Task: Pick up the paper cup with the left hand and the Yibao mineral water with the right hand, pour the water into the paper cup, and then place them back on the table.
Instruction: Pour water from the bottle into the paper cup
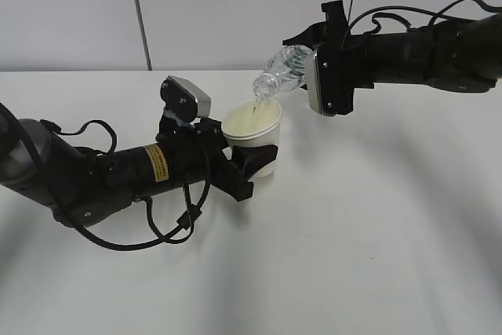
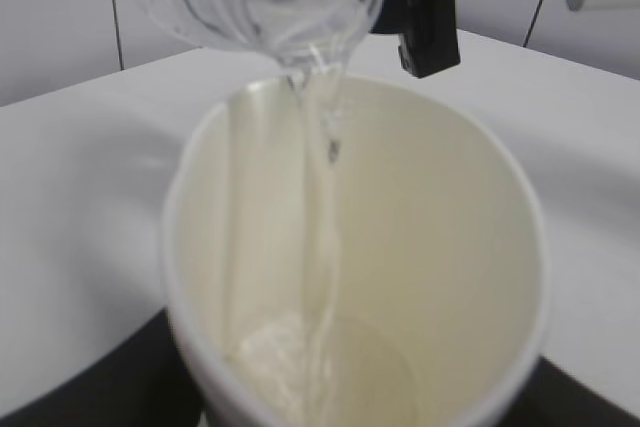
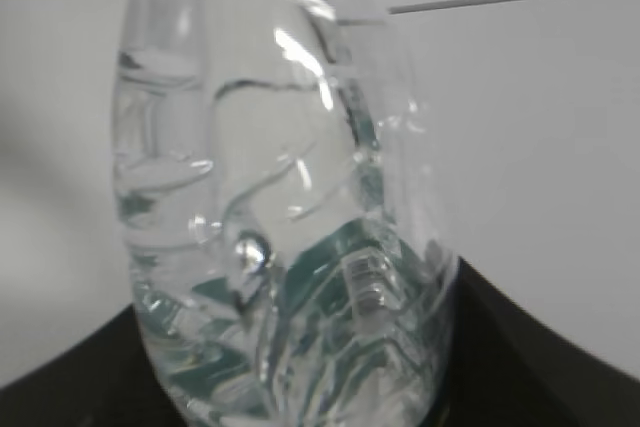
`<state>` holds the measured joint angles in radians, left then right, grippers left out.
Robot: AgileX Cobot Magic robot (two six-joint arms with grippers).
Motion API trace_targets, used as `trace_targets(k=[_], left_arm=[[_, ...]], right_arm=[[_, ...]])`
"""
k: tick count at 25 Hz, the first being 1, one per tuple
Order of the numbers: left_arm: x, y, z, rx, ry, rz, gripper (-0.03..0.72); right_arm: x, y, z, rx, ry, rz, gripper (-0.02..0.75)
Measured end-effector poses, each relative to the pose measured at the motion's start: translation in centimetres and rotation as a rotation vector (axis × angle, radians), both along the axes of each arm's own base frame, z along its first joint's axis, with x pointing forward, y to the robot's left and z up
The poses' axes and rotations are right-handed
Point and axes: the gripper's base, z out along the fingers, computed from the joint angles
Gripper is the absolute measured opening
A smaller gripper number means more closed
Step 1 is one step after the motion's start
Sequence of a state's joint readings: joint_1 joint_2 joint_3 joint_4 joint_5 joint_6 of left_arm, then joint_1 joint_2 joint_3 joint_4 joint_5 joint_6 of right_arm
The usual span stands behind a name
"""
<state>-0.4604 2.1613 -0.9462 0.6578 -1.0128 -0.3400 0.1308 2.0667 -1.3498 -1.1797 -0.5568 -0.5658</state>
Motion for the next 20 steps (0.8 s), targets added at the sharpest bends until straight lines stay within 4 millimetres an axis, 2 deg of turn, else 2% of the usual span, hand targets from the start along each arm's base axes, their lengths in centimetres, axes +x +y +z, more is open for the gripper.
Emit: trace_targets(k=[20], left_arm=[[0.00,0.01,-0.02,0.002,0.001,0.001,0.399]], right_arm=[[0.02,-0.01,0.03,-0.019,-0.020,0.007,0.466]])
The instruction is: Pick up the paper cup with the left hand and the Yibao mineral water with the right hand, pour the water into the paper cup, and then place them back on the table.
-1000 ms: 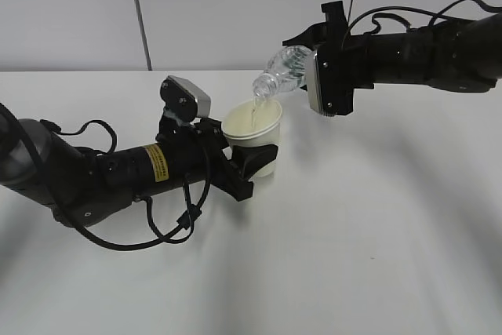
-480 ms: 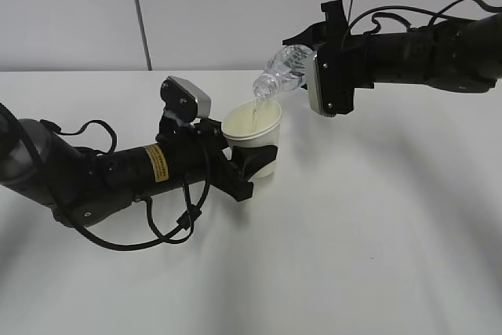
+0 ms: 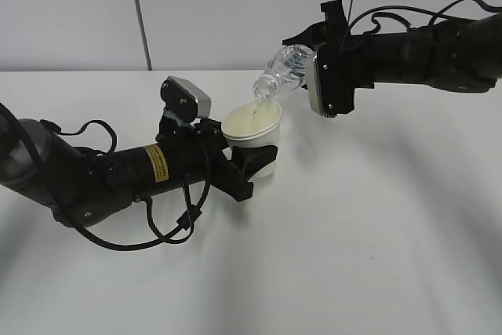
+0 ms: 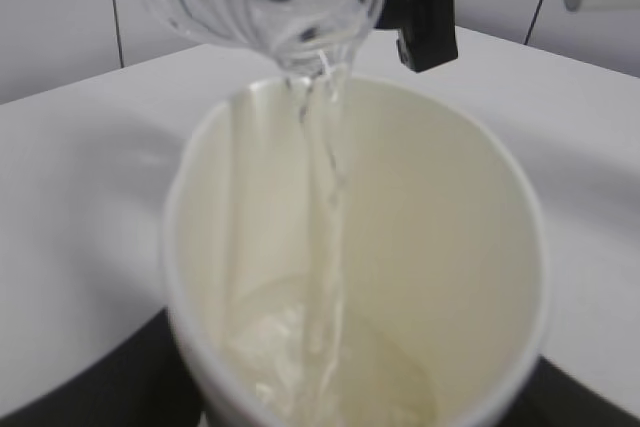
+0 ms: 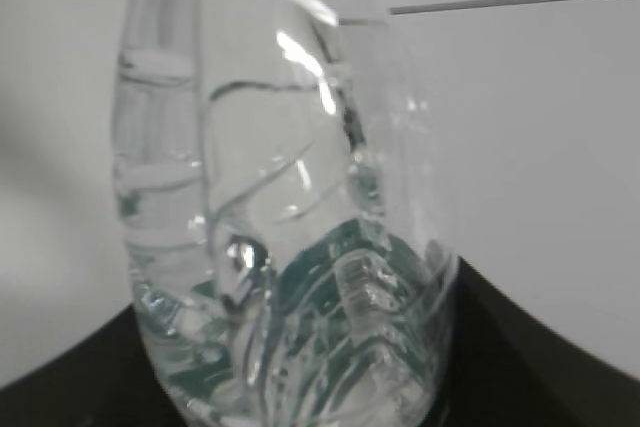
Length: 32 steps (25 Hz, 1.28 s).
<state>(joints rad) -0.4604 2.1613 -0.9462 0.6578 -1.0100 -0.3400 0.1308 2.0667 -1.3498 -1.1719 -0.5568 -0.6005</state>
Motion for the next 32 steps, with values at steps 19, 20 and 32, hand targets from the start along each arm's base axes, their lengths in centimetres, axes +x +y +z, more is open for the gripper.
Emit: trace_targets(k=[19,20,32], left_arm=[[0.00,0.01,-0.07,0.004,0.003,0.001,0.399],[0.00,0.01,-0.08,0.005,0.003,0.001,0.399],[-0.01,0.02,-0.10,0.008,0.004,0.000,0.399]], right_arm=[[0.01,0.00,0.02,-0.024,-0.020,0.011,0.465],[0.01,0.00,0.02,-0.024,-0.020,0.011,0.465],[0.06,0.08,0.12,-0.013,-0.022,0.005,0.465]])
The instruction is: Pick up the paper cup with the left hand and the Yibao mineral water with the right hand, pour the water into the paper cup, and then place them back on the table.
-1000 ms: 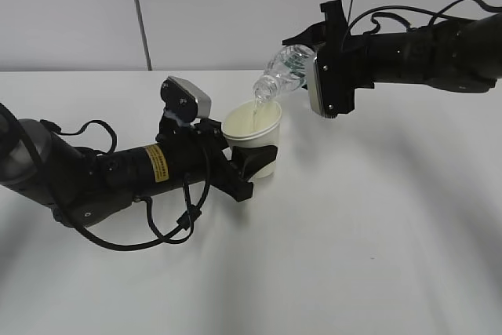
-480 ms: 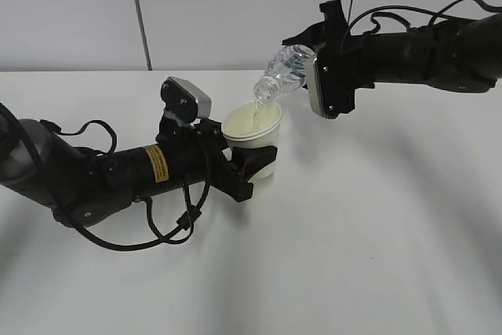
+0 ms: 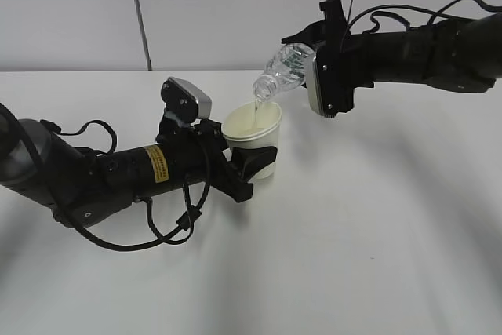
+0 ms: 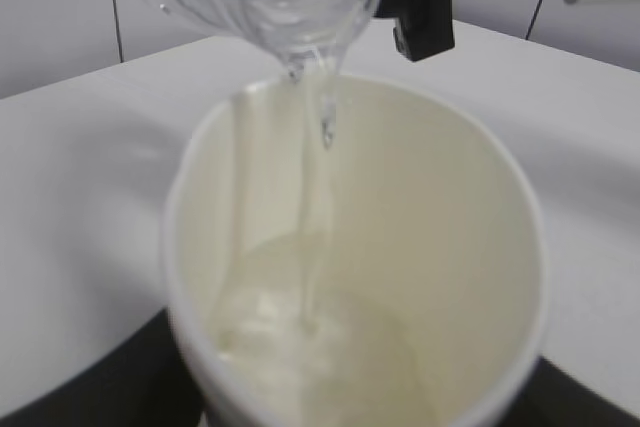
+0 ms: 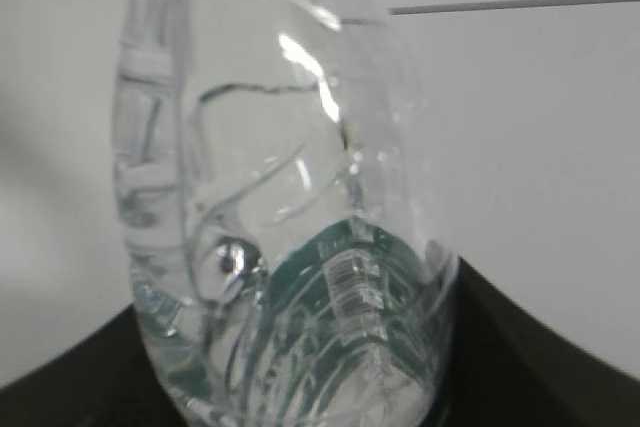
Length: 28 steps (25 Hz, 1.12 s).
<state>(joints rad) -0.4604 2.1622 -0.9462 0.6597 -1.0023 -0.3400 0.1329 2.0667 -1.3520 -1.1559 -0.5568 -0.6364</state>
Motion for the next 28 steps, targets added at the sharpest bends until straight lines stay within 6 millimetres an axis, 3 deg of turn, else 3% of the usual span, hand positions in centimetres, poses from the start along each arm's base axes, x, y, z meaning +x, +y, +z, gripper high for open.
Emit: trace_targets(k=[21,28], left_arm=[[0.01,0.01,0.00,-0.001,0.000,0.002,0.398],[0.08,0.04,0.02,-0.004,0.002,0.011,0.398]], right_arm=[[-0.01,0.07,0.01,0.049,0.037,-0.021,0.465],[0.00,0.07,0.02,0.139,0.107,-0.060,0.465]])
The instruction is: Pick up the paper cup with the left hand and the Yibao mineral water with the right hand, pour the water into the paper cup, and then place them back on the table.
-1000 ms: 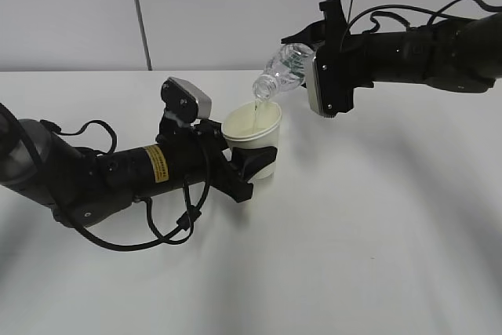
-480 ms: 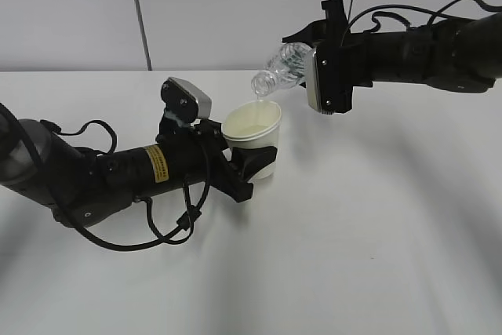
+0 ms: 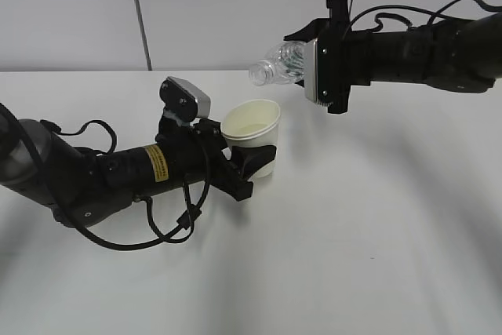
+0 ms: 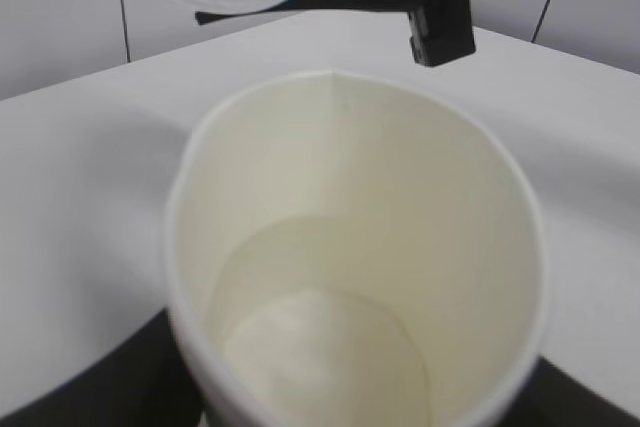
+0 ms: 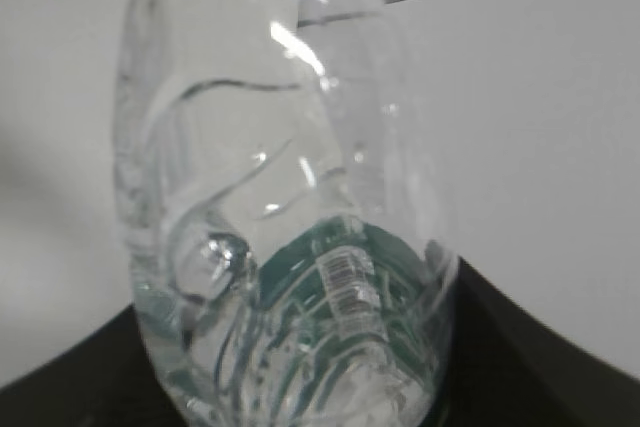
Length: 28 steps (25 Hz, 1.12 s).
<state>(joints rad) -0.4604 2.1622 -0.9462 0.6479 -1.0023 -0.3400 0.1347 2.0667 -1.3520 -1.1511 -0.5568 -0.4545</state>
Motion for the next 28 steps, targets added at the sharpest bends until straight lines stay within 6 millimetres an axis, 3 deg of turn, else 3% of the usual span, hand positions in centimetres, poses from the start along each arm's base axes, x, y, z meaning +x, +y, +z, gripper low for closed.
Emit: trace_targets(k=[8,18,19,28], left_arm=[[0.0,0.0,0.0,0.001,0.002,0.003,0.398],[0.1,0.2,-0.4,0.038,0.024,0.018,0.398],[0.1,0.2,-0.4,0.038,0.024,0.019,0.398],[0.4,0.6,-0.4,0.036,0.026,0.037,0.398]], right_arm=[[0.0,0.0,0.0,0.216,0.171,-0.095,0.465],[0.1,-0.1,-0.1,0.328,0.270,-0.166,0.465],[0.2,-0.6,-0.4,0.390,0.349,-0.263,0.465],[0.4,-1.2,-0.8,0.502,0.454,-0.402,0.465]])
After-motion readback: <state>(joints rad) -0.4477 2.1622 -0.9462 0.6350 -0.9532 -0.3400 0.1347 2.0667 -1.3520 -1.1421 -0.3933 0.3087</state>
